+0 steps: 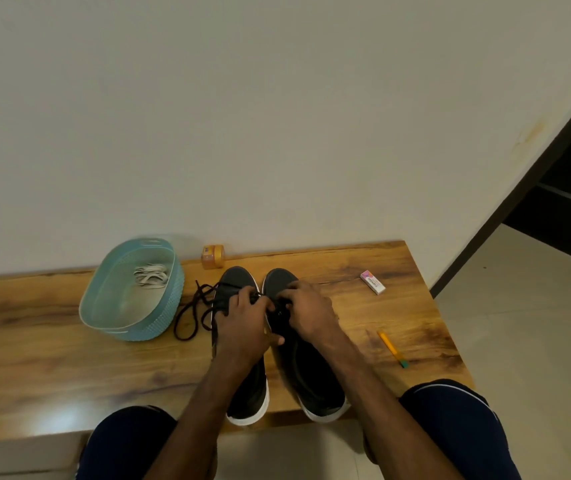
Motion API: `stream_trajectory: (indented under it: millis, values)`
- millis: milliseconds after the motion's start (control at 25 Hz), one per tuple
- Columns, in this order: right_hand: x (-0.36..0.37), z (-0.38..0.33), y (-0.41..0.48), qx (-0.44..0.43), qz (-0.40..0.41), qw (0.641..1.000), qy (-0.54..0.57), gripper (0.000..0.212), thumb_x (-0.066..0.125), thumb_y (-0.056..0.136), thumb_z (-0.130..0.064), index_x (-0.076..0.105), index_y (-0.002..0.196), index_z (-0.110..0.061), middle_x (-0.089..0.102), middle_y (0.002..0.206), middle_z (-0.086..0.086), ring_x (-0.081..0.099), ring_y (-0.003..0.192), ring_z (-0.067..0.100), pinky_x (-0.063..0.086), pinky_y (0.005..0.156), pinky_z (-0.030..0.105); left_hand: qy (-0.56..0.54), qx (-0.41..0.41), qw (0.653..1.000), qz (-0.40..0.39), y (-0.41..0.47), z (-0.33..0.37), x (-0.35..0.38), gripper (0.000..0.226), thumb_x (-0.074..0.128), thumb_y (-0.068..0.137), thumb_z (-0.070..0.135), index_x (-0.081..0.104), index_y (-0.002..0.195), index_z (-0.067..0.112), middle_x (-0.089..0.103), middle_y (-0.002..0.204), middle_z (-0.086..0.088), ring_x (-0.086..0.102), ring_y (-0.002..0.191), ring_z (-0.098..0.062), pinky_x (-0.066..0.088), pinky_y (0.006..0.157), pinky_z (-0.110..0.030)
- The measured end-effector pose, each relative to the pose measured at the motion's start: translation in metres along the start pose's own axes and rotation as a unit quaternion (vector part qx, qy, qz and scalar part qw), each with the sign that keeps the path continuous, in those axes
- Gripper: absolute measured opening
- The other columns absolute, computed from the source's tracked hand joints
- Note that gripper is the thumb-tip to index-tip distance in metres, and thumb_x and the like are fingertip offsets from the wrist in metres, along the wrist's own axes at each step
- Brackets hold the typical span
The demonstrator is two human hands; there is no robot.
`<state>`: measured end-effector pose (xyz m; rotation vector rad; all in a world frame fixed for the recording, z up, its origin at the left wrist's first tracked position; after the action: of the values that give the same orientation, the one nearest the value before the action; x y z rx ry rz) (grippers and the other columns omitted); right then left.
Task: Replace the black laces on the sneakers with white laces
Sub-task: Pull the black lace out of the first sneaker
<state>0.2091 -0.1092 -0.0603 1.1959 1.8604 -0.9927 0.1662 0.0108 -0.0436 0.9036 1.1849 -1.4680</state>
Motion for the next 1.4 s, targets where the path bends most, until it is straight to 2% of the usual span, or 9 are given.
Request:
stream_trajectory:
  millis: [240,480,640,760,920,1080,1200,1320,1400]
  values:
    - [0.004,0.004,0.001,0.012,0.002,0.995,0.098,0.032,0.071,0.089,-0.036,0.067,0.12,-0.044,0.044,0.145,-0.007,0.029,0.136,0.022,0.037,0.105,0.051,-0.024,-0.025,0.999,0.008,-0.001,-0.017,0.009,0.067,0.077,0.071,0.058,0.052,0.126,0.029,0.023,0.158,-0.001,0.02,0.146,-0.025,0.034,0.11,-0.056]
    - [0.006,0.003,0.001,0.037,0.058,0.989,0.128,0.007,0.074,0.085,-0.034,0.07,0.091,-0.036,0.051,0.124,-0.011,0.035,0.127,0.018,0.031,0.1,0.047,-0.045,-0.007,0.997,0.06,-0.004,-0.017,0.008,0.076,0.078,0.07,0.058,0.044,0.133,0.032,0.021,0.16,0.002,0.021,0.147,-0.023,0.033,0.111,-0.056]
    - [0.006,0.001,0.003,0.033,0.055,0.994,0.089,0.01,0.071,0.087,-0.035,0.071,0.097,-0.031,0.05,0.128,-0.008,0.035,0.127,0.017,0.026,0.104,0.05,-0.04,0.009,0.997,0.073,-0.002,-0.014,0.007,0.077,0.079,0.067,0.059,0.041,0.133,0.042,0.015,0.163,0.002,0.016,0.149,-0.023,0.023,0.115,-0.062]
    - [0.0,-0.006,0.0,0.021,0.055,0.998,0.02,0.018,0.063,0.089,-0.023,0.063,0.106,-0.024,0.045,0.13,-0.002,0.041,0.125,0.021,0.026,0.106,0.053,-0.005,0.007,0.998,0.067,0.0,-0.016,0.008,0.074,0.075,0.067,0.066,0.043,0.131,0.046,0.011,0.163,0.003,0.015,0.149,-0.025,0.012,0.113,-0.07]
    - [-0.049,-0.002,-0.014,0.028,0.185,0.974,-0.128,0.032,0.066,0.082,-0.022,0.059,0.113,-0.024,0.045,0.129,0.0,0.048,0.117,0.022,0.034,0.104,0.053,0.016,-0.003,0.998,0.065,0.003,-0.014,0.006,0.075,0.071,0.065,0.073,0.042,0.131,0.049,0.007,0.164,0.002,0.014,0.15,-0.025,0.006,0.11,-0.073]
    - [-0.113,0.054,-0.03,0.144,0.292,0.937,-0.125,0.025,0.068,0.086,-0.024,0.063,0.11,-0.02,0.048,0.125,0.004,0.05,0.112,0.025,0.041,0.098,0.052,0.004,-0.012,0.999,0.052,0.003,-0.015,0.007,0.075,0.074,0.065,0.069,0.043,0.13,0.049,0.003,0.165,0.002,0.008,0.151,-0.026,0.003,0.111,-0.074]
    - [-0.11,0.067,-0.026,0.174,0.248,0.949,-0.089,0.026,0.065,0.093,-0.028,0.061,0.118,-0.022,0.046,0.133,0.007,0.046,0.121,0.028,0.041,0.099,0.051,-0.017,-0.014,0.999,0.045,0.002,-0.015,0.007,0.074,0.076,0.064,0.067,0.044,0.129,0.049,0.002,0.165,0.001,0.006,0.151,-0.026,0.002,0.111,-0.074]
    - [-0.052,0.015,-0.007,0.005,0.102,0.992,-0.07,0.033,0.062,0.095,-0.028,0.06,0.128,-0.028,0.039,0.146,0.001,0.036,0.135,0.025,0.038,0.107,0.048,-0.025,-0.013,0.998,0.052,0.001,-0.016,0.007,0.074,0.076,0.064,0.067,0.045,0.128,0.048,0.002,0.165,0.001,0.007,0.151,-0.025,0.002,0.111,-0.074]
    - [-0.011,-0.008,-0.004,-0.043,0.009,0.997,-0.069,0.029,0.059,0.097,-0.032,0.065,0.125,-0.028,0.041,0.146,-0.002,0.033,0.137,0.022,0.032,0.109,0.048,-0.024,-0.012,0.998,0.057,0.001,-0.017,0.007,0.076,0.076,0.063,0.068,0.045,0.129,0.047,0.001,0.165,0.001,0.007,0.151,-0.026,0.003,0.111,-0.074]
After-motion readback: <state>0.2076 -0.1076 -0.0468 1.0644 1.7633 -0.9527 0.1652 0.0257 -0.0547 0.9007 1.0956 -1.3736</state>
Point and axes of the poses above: each hand's wrist, its own y-axis towards the middle knuckle, its own x-axis out of the palm, z = x × y, the point moved 7 cm from there along y, towards the middle knuckle
